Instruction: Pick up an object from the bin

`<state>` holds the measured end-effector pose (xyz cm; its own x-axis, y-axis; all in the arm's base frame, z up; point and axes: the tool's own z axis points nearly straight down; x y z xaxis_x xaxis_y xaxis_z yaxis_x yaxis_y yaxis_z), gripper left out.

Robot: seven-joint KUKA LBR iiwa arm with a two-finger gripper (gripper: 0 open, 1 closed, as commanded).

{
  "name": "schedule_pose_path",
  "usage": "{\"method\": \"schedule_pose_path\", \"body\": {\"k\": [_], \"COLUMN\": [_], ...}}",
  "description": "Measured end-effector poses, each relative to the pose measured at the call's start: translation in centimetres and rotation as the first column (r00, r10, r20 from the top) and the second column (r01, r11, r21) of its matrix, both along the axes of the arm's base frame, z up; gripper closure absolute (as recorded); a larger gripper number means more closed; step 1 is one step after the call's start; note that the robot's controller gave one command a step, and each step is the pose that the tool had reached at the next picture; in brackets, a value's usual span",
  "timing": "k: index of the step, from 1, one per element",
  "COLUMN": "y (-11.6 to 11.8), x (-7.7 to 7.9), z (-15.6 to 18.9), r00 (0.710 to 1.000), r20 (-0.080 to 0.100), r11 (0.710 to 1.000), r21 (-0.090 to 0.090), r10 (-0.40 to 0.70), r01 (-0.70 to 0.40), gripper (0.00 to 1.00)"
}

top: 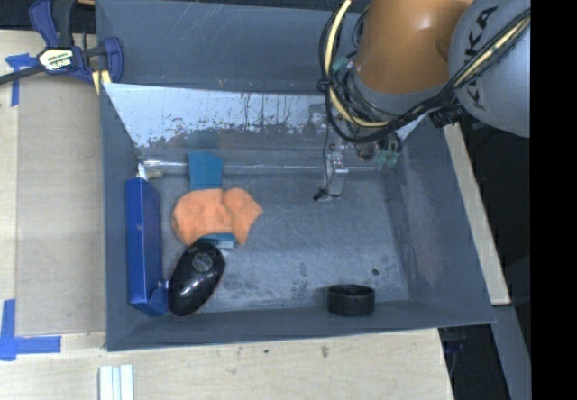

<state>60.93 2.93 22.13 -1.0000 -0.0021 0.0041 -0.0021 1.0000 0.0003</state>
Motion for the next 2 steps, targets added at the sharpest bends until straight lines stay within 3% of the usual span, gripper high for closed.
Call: {"method": "schedule_pose_path", "body": {"k": [1, 2], "y": [0.0, 4.8], "x": [0.1, 0.0], "z": [0.5, -4.1], "r00": [1.0, 1.0], "r20": [0.008, 0.015], "r11": [1.0, 1.0], "r21": [0.0, 0.0], "r10": [0.0, -0.01], "r01": [0.0, 0.01], "gripper": [0.0, 0.0]}}
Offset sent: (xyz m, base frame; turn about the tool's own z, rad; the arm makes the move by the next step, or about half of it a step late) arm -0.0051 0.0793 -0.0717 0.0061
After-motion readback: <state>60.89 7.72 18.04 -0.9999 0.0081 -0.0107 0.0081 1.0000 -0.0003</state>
